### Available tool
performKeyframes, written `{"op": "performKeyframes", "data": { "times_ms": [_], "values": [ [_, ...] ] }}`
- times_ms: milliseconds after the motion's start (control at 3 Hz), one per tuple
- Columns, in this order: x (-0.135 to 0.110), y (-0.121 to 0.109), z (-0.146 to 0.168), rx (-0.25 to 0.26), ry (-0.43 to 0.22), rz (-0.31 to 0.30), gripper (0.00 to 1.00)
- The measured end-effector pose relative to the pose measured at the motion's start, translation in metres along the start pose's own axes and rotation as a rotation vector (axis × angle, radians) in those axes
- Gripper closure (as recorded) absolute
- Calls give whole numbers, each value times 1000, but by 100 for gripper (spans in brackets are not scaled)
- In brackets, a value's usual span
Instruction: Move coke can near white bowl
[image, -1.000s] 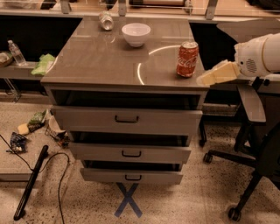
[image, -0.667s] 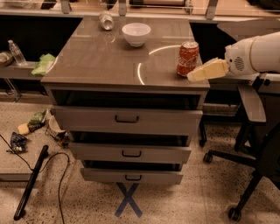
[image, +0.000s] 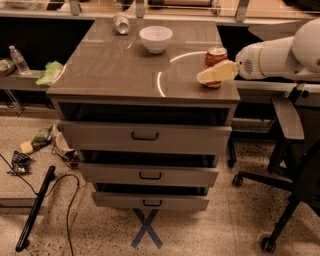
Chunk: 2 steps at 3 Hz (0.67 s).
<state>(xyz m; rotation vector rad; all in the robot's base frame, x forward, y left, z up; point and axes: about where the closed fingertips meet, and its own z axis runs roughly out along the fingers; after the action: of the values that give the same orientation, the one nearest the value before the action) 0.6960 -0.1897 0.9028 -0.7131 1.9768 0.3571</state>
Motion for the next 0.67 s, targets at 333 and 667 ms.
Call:
{"op": "performKeyframes", "data": {
  "times_ms": [333,667],
  "values": [
    [-11,-8,34,-4,-39,7,25],
    [-18,-7,46,7,-71,9,48]
  ]
}}
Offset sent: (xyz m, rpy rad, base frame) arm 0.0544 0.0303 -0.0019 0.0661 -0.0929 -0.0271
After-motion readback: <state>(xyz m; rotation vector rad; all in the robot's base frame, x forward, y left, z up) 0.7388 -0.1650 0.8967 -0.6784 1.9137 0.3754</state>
